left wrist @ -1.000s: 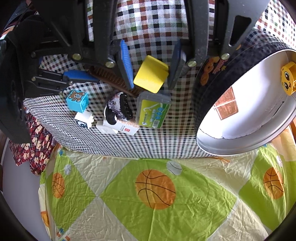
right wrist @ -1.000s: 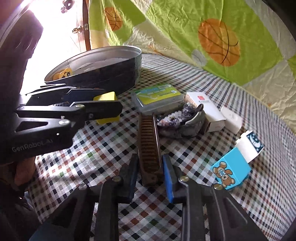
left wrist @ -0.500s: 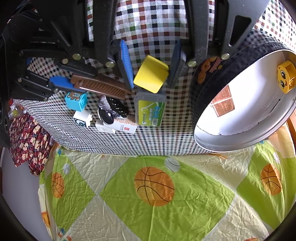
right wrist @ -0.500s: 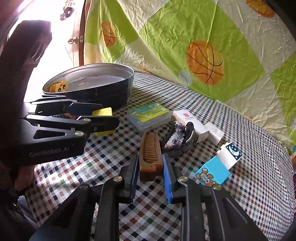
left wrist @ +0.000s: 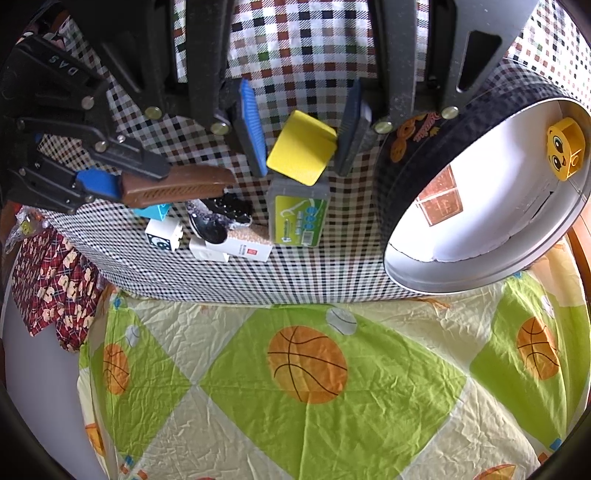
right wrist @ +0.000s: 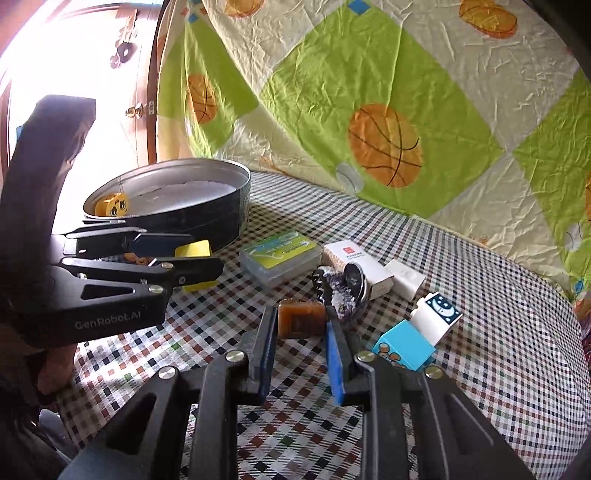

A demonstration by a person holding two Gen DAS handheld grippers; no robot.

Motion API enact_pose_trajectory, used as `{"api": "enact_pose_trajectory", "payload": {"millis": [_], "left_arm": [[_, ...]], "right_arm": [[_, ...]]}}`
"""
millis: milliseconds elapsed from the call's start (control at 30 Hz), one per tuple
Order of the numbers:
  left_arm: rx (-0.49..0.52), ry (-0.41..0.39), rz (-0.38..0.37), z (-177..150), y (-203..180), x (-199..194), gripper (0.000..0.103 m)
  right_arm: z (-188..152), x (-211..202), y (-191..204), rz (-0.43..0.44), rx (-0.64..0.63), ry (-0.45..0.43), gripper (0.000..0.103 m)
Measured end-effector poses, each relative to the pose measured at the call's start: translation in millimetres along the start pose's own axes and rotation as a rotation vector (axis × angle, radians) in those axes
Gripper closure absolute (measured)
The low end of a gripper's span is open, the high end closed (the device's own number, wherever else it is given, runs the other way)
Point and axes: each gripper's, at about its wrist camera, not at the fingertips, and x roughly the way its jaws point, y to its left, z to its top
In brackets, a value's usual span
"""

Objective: Organize rigid objects
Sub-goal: 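Lift the brown comb with the right tool while the left tool holds the yellow cube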

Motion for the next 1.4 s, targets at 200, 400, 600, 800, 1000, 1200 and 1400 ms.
{"api": "enact_pose_trajectory", "payload": {"millis": [200, 400, 600, 800, 1000, 1200, 1400], "left_arm": [[0.005, -0.016, 0.010, -1, -1, -3, 0.066], [0.015, -0.034, 0.022, -1, -3, -6, 0.066], [0.021, -0.045, 0.031, 0, -4, -8, 0.066], [0.023, -0.071, 0.046, -1, -5, -13, 0.066], [0.011, -0.102, 0.054, -2, -2, -19, 0.066], [0.001, -0.154, 0.066, -4, 0, -29, 0.066], [-0.005, -0.182, 0.071, -4, 1, -34, 0.066]], "right_arm": [[0, -10, -7, -0.010, 0.034, -0.058, 0.077], [-2, -21, -13, -0.022, 0.064, -0.113, 0.077], [-4, -25, -16, -0.023, 0.080, -0.142, 0.077], [-6, -31, -17, -0.027, 0.099, -0.188, 0.077], [-5, -34, -14, -0.035, 0.104, -0.223, 0.077], [-4, -37, -10, -0.054, 0.100, -0.252, 0.077], [-2, -39, -5, -0.069, 0.092, -0.276, 0.077]]}}
